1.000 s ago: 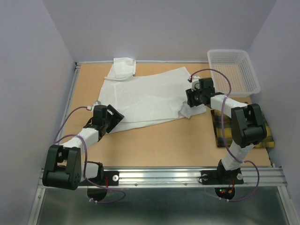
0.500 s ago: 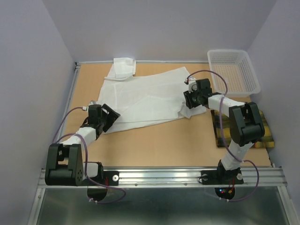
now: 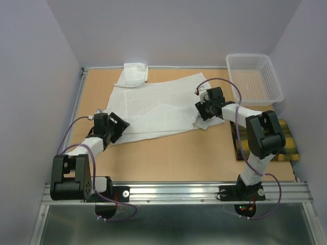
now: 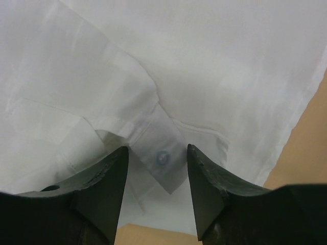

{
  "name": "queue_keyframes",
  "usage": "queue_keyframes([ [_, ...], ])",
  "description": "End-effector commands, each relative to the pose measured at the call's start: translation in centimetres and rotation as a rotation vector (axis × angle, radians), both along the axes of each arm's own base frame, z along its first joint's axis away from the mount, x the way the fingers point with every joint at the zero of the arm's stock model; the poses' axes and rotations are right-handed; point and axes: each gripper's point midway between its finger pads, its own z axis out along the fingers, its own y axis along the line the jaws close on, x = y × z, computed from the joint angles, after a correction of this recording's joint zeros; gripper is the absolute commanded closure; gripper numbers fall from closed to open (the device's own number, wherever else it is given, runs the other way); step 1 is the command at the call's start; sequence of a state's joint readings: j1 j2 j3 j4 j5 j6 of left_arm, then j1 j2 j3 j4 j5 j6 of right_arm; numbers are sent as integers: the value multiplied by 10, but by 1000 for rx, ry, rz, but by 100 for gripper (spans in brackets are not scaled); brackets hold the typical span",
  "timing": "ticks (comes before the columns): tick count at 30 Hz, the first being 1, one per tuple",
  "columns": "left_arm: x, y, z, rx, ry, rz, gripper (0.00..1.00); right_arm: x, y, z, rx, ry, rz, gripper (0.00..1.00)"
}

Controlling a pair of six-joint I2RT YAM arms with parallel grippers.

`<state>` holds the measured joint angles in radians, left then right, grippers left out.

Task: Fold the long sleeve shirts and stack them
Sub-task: Fold the shirt

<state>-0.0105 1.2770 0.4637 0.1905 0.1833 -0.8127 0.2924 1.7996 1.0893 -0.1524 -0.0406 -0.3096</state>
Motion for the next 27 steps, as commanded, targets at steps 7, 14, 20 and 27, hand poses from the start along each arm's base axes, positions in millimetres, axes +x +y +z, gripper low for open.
queue_keyframes([
  [7, 13, 15, 10, 9, -28, 22, 16, 38, -11, 38, -107, -136, -28, 66],
  [14, 12, 20, 6, -4, -12, 35, 16, 48, -12, 62, -137, -195, -26, 99],
  [20, 10, 25, 3, -7, -2, 49, 16, 52, -22, 74, -219, -229, -32, 99],
  [27, 10, 27, 0, -3, 7, 54, 16, 60, -27, 84, -335, -265, -23, 97],
])
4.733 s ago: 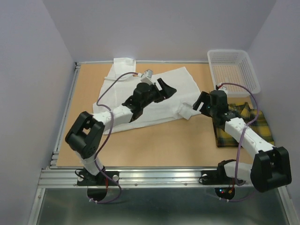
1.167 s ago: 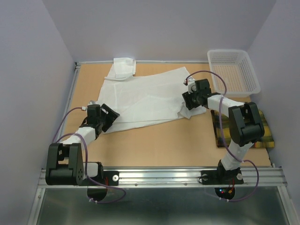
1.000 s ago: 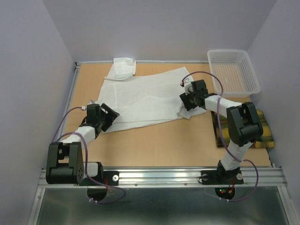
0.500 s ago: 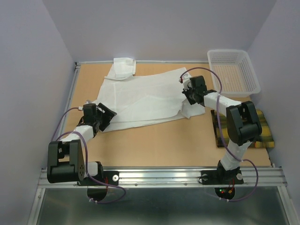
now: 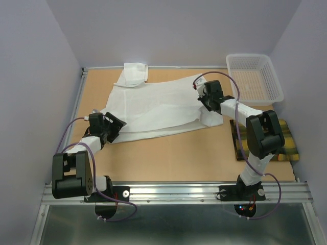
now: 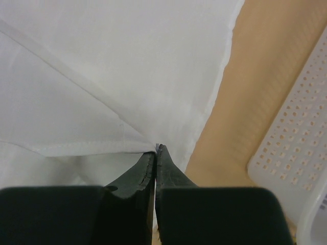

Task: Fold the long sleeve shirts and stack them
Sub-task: Fold the shirt

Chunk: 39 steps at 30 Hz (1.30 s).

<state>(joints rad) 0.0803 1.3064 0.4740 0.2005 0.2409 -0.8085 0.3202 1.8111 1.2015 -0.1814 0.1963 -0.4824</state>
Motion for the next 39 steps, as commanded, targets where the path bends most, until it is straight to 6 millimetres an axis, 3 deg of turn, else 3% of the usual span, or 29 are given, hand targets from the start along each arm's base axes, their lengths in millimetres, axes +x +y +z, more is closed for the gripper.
queue_keyframes([
  [1, 4, 8, 1, 34, -1, 7, 16, 26, -1, 47, -99, -127, 1, 96],
  [6, 5, 9, 2, 36, -4, 9, 16, 31, 12, 56, -191, -155, 42, 93],
  [13, 5, 12, 4, 42, -7, 21, 16, 31, 17, 34, -305, -117, 64, 81],
  [16, 6, 13, 6, 44, -11, 27, 16, 30, 18, 32, -272, -118, 34, 63],
  [17, 5, 14, 6, 45, -11, 30, 16, 30, 18, 38, -259, -130, 20, 41],
  [21, 6, 17, 7, 57, -13, 35, 16, 26, 20, 63, -140, -185, -56, 22],
  [23, 5, 17, 7, 57, -11, 35, 16, 21, 22, 73, -10, -197, -113, 22],
  [28, 5, 17, 9, 61, -14, 36, 16, -1, 23, 67, 325, -97, -269, 28],
  [29, 5, 18, 10, 64, -16, 35, 16, -9, 18, 57, 403, -66, -348, 30],
  [31, 6, 18, 11, 65, -19, 34, 16, -20, 25, 59, 520, -33, -372, 32],
  [32, 5, 18, 11, 68, -21, 32, 16, -29, 26, 48, 585, 9, -427, 33],
  [39, 5, 19, 9, 73, -14, 30, 16, -50, 41, 16, 866, 156, -520, 47],
])
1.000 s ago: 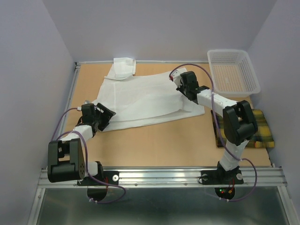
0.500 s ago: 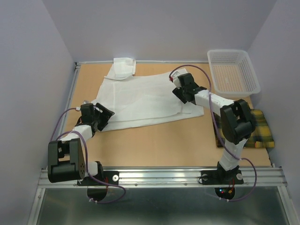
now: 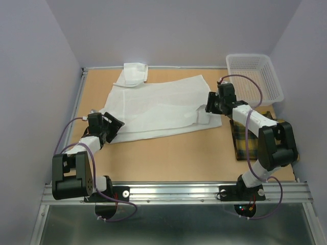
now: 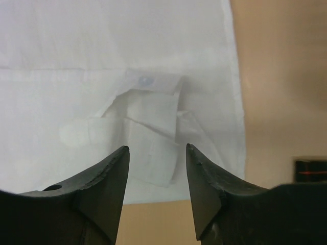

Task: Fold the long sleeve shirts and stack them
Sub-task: Fold the shirt

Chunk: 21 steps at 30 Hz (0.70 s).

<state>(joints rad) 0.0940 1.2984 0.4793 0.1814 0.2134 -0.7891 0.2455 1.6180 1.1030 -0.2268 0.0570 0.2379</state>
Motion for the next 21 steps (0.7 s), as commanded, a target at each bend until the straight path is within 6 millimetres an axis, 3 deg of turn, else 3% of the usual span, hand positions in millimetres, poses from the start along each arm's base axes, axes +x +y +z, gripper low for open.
queue_keyframes([
  [1, 5, 9, 9, 40, -16, 10, 16, -11, 31, -14, 284, 53, -42, 47],
  [7, 5, 10, 9, 43, -15, 13, 16, -24, 25, -53, 328, 117, -134, 53],
  [11, 5, 11, 9, 43, -15, 16, 16, -32, 13, -64, 301, 121, -186, 53],
  [21, 4, 10, 7, 44, -12, 13, 16, -34, 3, -58, 275, 87, -220, 51],
])
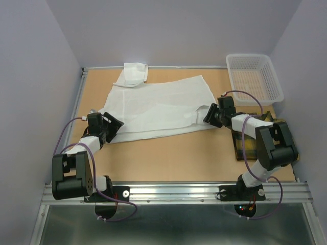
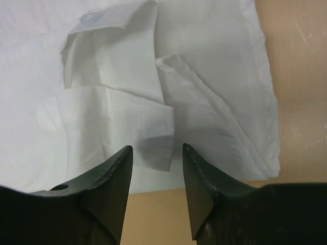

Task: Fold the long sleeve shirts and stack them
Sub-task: Fold the shirt

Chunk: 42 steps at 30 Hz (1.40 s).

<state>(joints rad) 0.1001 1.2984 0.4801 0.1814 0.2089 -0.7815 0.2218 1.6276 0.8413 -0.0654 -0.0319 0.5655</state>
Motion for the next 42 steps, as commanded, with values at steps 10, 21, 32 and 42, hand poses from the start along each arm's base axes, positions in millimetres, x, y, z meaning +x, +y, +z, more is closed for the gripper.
queue_keyframes([
  [10, 2, 8, 9, 39, -14, 10, 16, 21, 3, 10, 39, -82, -26, 53],
  [21, 1, 10, 6, 41, -7, 17, 16, 22, -3, 0, -10, -87, -17, 92],
  [32, -1, 14, 5, 46, 0, 37, 16, 45, -40, 51, -288, -213, 54, 99],
  [42, -4, 16, 2, 41, 9, 50, 16, 57, -55, 35, -350, -161, 67, 99],
])
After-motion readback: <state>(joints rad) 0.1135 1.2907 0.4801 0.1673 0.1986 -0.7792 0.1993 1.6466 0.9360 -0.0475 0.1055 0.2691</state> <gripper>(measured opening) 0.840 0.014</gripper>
